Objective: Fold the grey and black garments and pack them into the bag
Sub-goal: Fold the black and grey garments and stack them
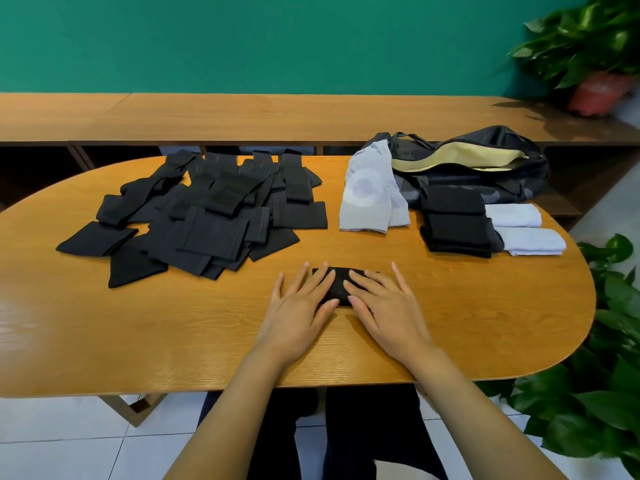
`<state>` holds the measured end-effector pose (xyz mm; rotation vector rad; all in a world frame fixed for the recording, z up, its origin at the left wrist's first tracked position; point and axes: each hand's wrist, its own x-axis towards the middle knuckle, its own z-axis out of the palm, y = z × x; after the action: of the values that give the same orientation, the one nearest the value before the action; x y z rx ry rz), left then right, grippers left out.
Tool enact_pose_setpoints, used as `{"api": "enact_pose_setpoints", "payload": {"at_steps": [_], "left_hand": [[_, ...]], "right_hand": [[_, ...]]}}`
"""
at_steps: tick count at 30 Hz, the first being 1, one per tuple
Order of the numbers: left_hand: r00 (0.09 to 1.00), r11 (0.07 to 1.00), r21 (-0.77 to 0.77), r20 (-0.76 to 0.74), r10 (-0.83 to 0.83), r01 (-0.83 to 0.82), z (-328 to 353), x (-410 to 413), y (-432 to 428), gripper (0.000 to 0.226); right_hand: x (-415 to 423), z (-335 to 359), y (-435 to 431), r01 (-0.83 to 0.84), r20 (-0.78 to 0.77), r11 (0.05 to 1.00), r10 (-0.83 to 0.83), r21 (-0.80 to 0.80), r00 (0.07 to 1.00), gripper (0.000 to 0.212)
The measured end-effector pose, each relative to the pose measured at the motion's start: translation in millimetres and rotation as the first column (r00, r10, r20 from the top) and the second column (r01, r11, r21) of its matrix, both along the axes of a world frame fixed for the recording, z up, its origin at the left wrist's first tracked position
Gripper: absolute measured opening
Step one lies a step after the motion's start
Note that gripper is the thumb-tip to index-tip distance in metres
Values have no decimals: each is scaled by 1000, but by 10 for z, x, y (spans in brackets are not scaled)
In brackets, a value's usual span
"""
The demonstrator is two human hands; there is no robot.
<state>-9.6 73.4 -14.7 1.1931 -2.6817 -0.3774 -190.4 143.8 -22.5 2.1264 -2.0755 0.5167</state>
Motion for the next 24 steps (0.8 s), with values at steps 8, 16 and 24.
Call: {"api": "enact_pose_setpoints", "payload": {"at_steps": [8,16,24], "left_hand": [[958,975,-21,-190,215,-223,-2,6,36,66],[739,920,391,-615,275,-17,103,70,58,71],[333,675,709,-699,633,204,273,68,-113,81]], "right_hand": [[15,89,85,11,132,999,-6,-32,991,62],[10,79,134,-274,205,958,286,-87,936,39],[7,57,162,-203,201,942,260,-265,944,22]]}}
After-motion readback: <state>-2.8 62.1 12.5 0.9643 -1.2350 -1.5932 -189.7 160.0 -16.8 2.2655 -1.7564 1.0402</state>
